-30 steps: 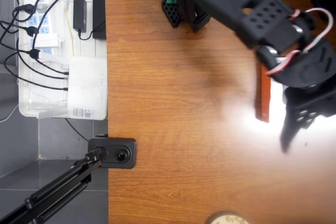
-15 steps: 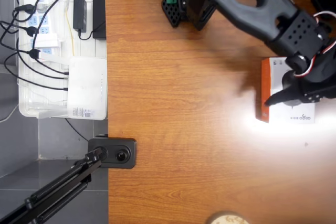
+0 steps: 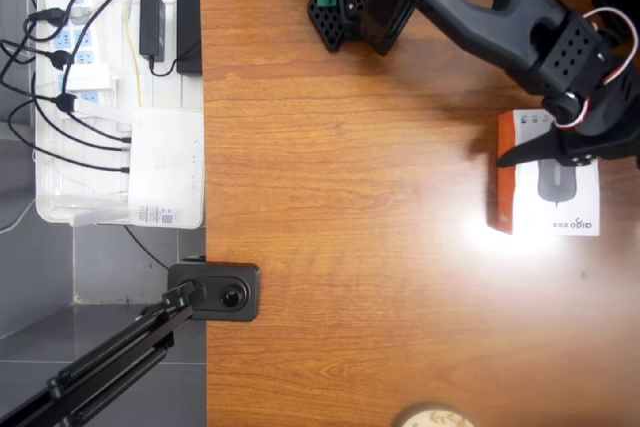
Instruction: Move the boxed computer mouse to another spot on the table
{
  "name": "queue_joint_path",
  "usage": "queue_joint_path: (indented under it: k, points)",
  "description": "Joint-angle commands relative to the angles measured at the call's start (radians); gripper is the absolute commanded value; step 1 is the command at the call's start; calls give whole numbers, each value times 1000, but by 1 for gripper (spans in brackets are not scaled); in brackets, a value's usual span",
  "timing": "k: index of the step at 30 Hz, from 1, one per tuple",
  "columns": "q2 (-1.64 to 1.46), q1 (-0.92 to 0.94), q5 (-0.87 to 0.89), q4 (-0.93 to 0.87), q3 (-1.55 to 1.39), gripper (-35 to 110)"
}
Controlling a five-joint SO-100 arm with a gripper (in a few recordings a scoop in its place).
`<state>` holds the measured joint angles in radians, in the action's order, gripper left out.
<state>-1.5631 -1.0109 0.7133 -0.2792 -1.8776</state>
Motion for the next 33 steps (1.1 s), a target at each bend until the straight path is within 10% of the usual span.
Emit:
queue_joint_path:
  k: [1,11,18,22,27,33]
  points:
    - [9,-15,-2,3,-3,103]
    - [156,34,55,-26,43,93]
    - [262,149,334,-712,479,0]
    - [480,198,451,-1106,1034,0]
    - [520,305,520,-1184,1424,0]
    - [210,581,561,-1183,1209,1]
